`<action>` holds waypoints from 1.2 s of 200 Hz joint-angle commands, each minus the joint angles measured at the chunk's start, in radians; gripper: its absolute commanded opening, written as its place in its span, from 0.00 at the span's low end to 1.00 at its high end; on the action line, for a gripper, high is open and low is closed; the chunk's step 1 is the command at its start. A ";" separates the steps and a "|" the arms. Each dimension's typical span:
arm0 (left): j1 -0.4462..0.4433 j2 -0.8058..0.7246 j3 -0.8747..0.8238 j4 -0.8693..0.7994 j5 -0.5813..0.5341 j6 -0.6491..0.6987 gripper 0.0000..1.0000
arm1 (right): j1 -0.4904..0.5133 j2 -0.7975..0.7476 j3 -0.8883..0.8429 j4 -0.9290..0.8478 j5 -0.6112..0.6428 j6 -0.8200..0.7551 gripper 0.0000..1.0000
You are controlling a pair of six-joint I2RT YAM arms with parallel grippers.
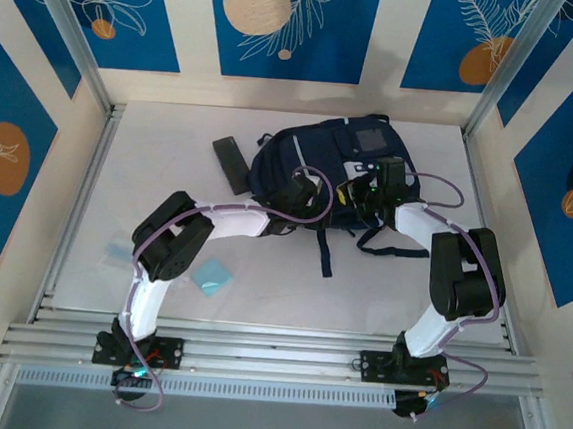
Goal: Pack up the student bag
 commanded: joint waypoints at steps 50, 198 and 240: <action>0.027 0.073 0.060 0.084 0.065 0.094 0.27 | 0.003 -0.042 -0.014 0.076 -0.111 0.036 0.00; 0.074 0.055 0.040 0.338 0.403 -0.009 0.39 | -0.028 -0.043 -0.028 0.048 -0.091 0.001 0.00; 0.083 0.064 0.043 0.422 0.488 -0.093 0.43 | -0.032 -0.030 -0.028 0.054 -0.098 -0.001 0.00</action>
